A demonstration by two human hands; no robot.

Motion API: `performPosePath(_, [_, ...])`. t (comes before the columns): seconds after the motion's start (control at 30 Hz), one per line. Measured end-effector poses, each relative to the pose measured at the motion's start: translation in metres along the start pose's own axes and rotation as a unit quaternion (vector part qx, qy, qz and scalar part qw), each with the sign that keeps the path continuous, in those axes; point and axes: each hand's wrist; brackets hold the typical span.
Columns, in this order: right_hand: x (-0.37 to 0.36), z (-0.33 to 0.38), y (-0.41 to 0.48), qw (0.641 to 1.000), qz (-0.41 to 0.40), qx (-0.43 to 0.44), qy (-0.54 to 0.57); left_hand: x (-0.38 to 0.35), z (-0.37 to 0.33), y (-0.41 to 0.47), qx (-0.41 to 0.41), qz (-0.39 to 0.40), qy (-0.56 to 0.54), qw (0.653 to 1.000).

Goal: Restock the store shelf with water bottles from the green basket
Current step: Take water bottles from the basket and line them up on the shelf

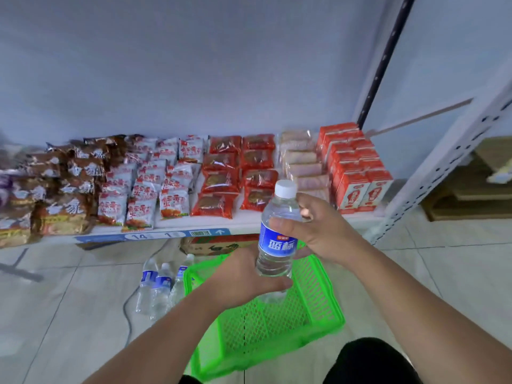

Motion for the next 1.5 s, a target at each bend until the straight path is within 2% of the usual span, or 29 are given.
performPosePath(0.4, [0.052,0.334,-0.105,0.999,-0.038,0.027,0.014,0.150,-0.289,-0.143,-0.060,0.006,0.005,0.998])
performPosePath(0.63, [0.059,0.449,-0.166,0.992,-0.110,0.062,0.013,0.198,-0.388,-0.198,-0.114,0.005,0.022,0.993])
performPosePath(0.73, [0.060,0.469,-0.179,0.984,-0.154,0.082,0.018,0.204,-0.407,-0.207,-0.109,-0.041,0.044,0.992])
performPosePath(0.97, [0.089,0.485,-0.193,0.978,-0.189,0.088,-0.016,0.190,-0.448,-0.191,-0.137,-0.038,0.019,0.990])
performPosePath(1.1, [0.128,0.486,-0.177,0.979,-0.184,0.091,-0.010,0.173,-0.473,-0.145,-0.112,-0.035,0.019,0.993])
performPosePath(1.23, [0.171,0.488,-0.152,0.971,-0.216,0.099,0.013,0.163,-0.502,-0.091,-0.128,-0.030,0.045,0.990])
performPosePath(1.37, [0.212,0.494,-0.119,0.971,-0.217,0.100,0.033,0.160,-0.527,-0.034,-0.131,-0.089,0.062,0.985])
performPosePath(1.5, [0.250,0.492,-0.078,0.967,-0.233,0.094,0.034,0.152,-0.543,0.015,-0.134,-0.138,0.023,0.981])
Point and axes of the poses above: each hand's wrist, its own y-axis towards the middle knuckle, its own x-axis out of the back of the hand, z = x × y, and after that the axes turned 7 degrees about -y, right-handed
